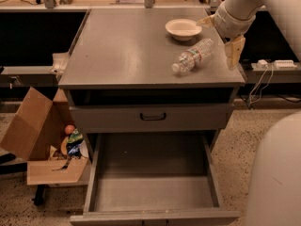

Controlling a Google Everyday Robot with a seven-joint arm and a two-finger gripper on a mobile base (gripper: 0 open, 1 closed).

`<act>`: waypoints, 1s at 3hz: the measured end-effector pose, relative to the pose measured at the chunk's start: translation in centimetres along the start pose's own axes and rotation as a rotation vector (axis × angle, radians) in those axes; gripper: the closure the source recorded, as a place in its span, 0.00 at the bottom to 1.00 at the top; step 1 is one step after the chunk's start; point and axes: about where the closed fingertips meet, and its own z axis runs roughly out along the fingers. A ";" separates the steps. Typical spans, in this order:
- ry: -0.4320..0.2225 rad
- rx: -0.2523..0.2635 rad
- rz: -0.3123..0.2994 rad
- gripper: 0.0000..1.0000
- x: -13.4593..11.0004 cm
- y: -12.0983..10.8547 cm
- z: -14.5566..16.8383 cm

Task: Place water bottle into middle drawer

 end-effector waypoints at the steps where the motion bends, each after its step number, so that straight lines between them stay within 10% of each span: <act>1: 0.023 0.013 -0.084 0.00 0.8 -0.6 1.9; 3: 0.092 -0.024 -0.270 0.00 1.0 -1.1 4.9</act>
Offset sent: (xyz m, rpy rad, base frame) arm 0.0356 -0.0075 -0.0391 -0.2162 -0.0688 0.2082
